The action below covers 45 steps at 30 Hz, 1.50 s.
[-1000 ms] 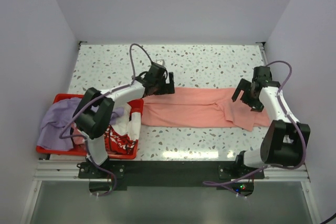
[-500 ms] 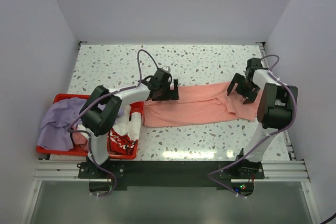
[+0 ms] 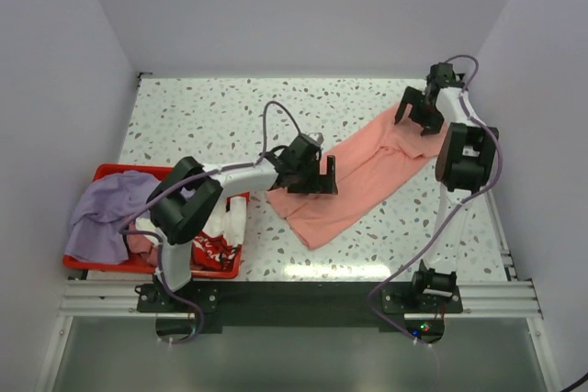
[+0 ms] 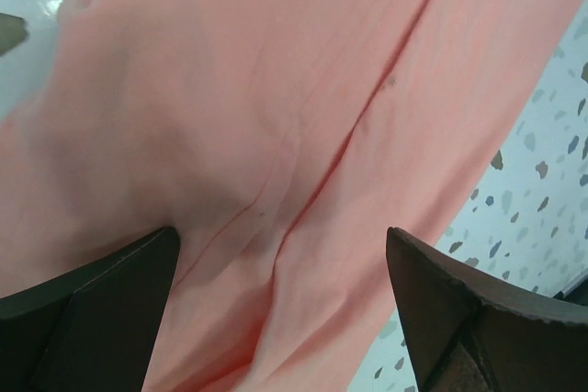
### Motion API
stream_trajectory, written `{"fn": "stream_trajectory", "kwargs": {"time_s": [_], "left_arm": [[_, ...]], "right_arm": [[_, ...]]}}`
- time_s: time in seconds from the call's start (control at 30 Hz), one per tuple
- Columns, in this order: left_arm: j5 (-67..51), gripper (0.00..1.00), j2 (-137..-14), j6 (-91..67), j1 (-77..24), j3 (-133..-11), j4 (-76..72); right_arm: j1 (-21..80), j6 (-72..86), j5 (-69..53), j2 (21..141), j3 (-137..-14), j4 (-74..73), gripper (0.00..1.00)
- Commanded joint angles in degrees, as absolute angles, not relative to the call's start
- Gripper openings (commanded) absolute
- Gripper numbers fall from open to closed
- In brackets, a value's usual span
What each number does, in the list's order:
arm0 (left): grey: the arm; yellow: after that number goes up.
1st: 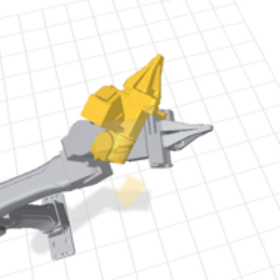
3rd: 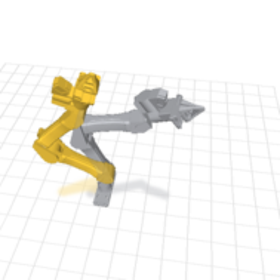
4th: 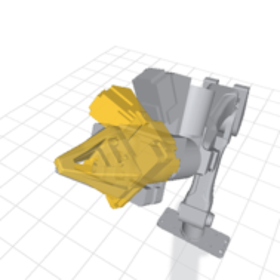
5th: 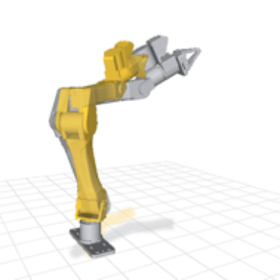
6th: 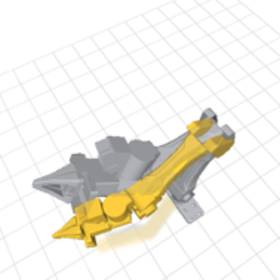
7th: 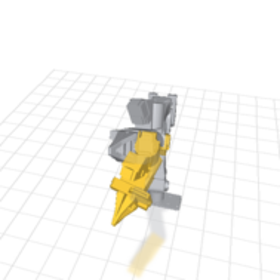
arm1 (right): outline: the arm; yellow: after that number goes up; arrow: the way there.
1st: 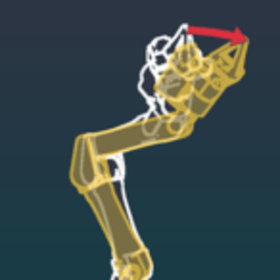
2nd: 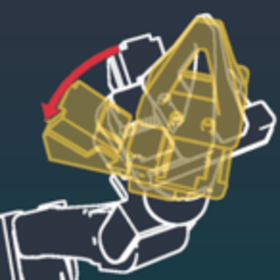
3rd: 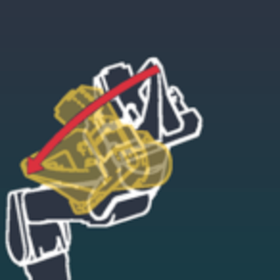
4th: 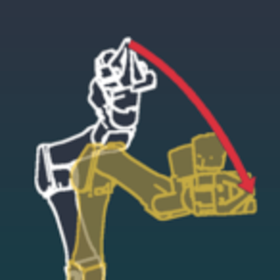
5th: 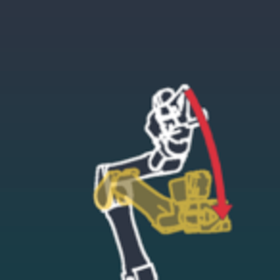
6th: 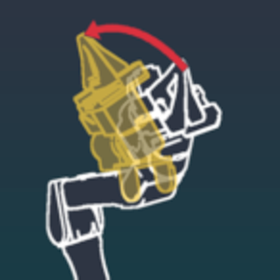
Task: Fold and stack the t-shirts
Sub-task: Fold the tshirt
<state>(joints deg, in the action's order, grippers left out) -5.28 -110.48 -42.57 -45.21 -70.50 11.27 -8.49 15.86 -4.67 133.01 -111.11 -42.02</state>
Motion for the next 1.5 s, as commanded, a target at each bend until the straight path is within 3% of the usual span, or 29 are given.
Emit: {"fn": "stream_trajectory", "kwargs": {"time_s": [0.0, 0.17, 0.97, 1.47], "left_arm": [[-9.2, 1.0, -112.0, -46.3, -47.5, -70.4, 11.5], [-9.4, 1.0, -111.2, -49.0, -50.6, -69.3, 9.1], [-4.4, 1.0, -112.2, -54.5, -60.9, -67.9, 7.6], [10.1, 1.0, -99.9, -51.3, -65.2, -70.1, 19.7]], "right_arm": [[-5.3, 12.9, -9.9, 143.4, -117.7, -43.7, 0.99], [-2.2, 13.3, -11.7, 149.9, -130.9, -48.4, 0.99], [15.0, 14.8, -15.9, 154.9, -138.7, -46.1, 0.99], [15.0, 17.8, -11.7, 139.9, -140.7, -44.3, 0.99]]}}
